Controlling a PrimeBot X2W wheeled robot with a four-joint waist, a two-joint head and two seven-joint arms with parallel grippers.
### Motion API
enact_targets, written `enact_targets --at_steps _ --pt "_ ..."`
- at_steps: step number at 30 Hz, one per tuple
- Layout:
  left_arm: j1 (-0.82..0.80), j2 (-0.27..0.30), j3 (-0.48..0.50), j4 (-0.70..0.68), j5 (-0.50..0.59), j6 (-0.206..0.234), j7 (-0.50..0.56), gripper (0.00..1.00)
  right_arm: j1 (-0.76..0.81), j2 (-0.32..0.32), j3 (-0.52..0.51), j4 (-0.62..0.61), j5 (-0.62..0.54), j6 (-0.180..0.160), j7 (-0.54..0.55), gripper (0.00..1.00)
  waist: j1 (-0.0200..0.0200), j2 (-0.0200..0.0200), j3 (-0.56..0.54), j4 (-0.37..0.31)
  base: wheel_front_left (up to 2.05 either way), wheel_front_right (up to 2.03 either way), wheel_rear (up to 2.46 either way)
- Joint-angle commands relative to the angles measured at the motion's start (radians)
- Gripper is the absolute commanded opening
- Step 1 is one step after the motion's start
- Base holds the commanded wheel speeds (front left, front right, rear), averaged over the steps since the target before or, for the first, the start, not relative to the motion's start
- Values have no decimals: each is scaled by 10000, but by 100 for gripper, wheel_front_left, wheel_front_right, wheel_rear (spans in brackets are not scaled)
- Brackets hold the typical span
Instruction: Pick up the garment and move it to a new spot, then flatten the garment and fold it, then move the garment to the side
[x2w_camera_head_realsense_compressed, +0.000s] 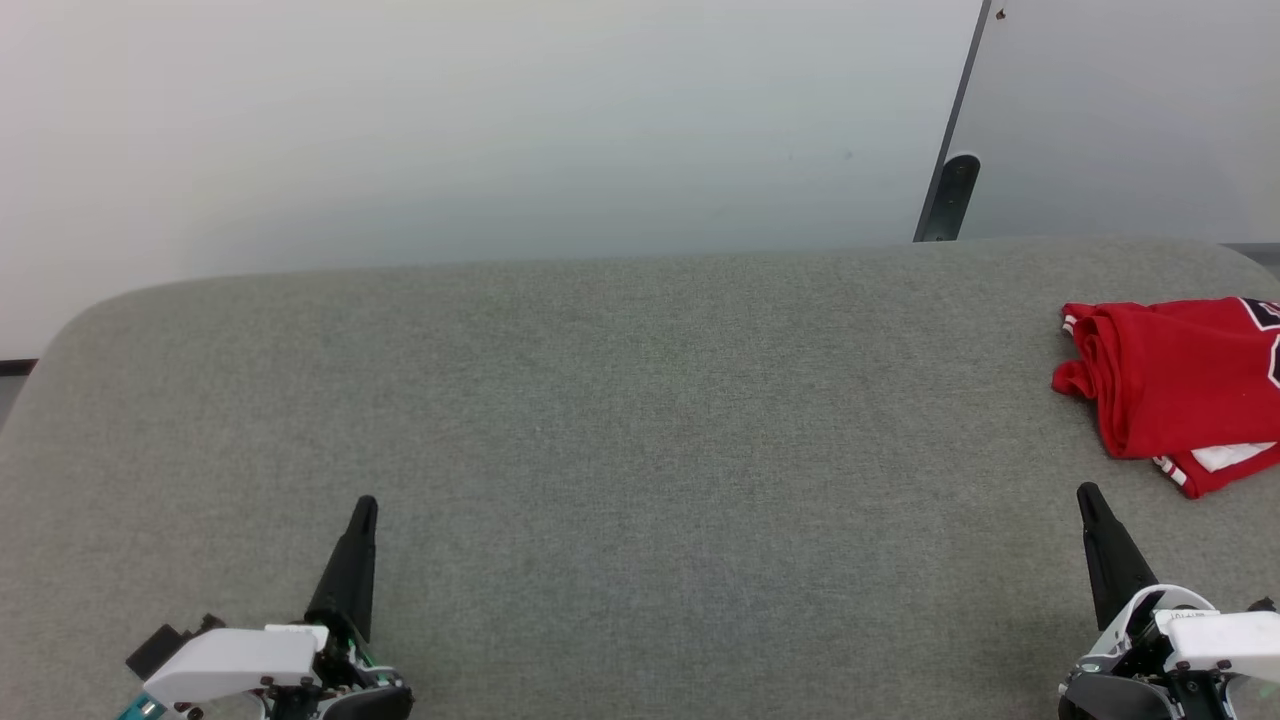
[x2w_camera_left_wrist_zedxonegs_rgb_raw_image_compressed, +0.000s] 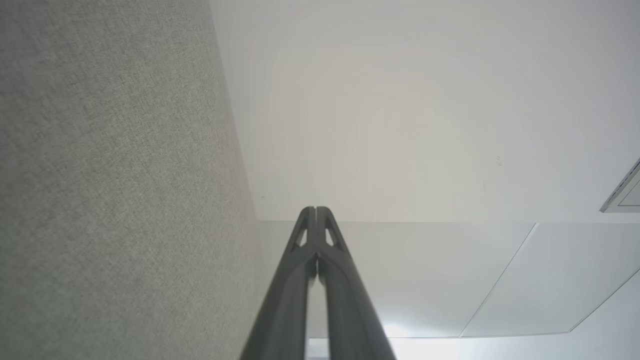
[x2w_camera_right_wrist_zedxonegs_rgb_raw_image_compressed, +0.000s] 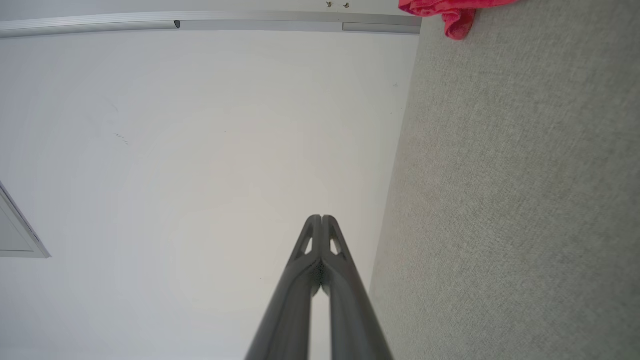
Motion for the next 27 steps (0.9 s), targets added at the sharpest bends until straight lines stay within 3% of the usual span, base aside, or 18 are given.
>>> enact_targets --at_steps 1,27 --pt "-99 5 26 15 -34 0 28 0 -1 35 10 -31 45 -3 21 0 0 0 0 0 0 0 0" --pt "-99 5 26 15 -35 0 27 0 0 35 11 -31 45 -3 20 0 0 0 0 0 0 0 0"
